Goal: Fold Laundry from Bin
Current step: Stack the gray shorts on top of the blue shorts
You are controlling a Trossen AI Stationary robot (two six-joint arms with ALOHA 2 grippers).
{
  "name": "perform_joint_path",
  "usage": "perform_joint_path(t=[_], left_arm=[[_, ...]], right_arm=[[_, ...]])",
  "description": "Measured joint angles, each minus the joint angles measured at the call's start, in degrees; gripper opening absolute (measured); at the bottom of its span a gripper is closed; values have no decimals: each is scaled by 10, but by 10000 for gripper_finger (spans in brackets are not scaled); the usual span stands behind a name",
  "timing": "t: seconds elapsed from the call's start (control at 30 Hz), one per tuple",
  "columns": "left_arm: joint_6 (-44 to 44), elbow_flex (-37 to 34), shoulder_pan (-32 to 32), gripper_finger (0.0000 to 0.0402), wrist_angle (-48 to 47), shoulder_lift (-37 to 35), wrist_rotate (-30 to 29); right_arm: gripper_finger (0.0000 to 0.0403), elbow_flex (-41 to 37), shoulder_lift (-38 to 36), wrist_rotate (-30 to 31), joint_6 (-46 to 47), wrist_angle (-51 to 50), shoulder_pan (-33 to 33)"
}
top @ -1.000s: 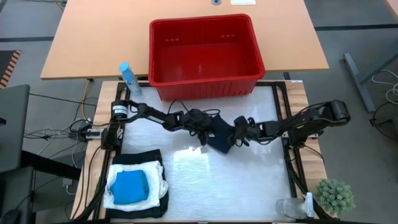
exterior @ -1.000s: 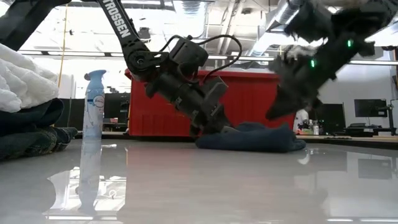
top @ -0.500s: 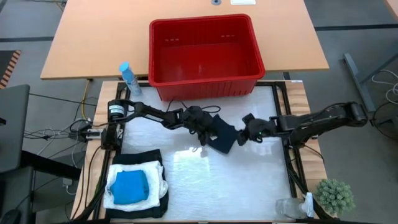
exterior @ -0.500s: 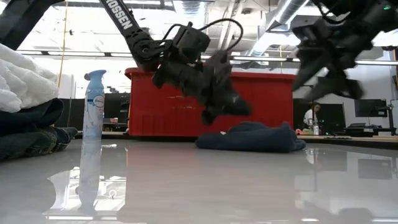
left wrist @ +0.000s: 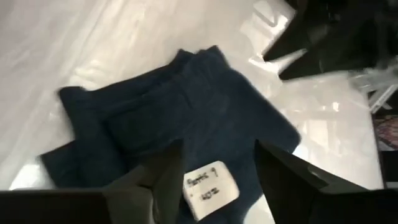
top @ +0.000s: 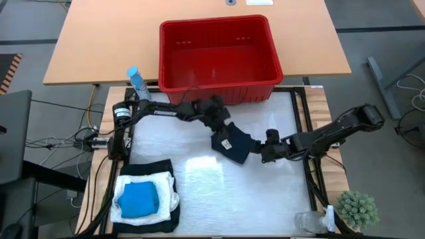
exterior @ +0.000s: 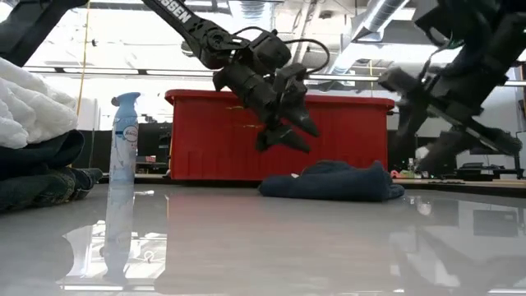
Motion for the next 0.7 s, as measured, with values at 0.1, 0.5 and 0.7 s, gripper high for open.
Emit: perform_joint_path(t=[0.1, 0.5, 0.7], left_arm=[[8, 7, 7, 193, -18, 0, -5], [29, 6, 13, 199, -42, 0, -88], [28, 6, 13, 199, -43, 0, -94]], right_arm=[[217, 0, 35, -40, 24, 22, 0], [222, 0, 125, -57, 33, 135, -20], [222, 0, 99, -69, 13, 151, -14]])
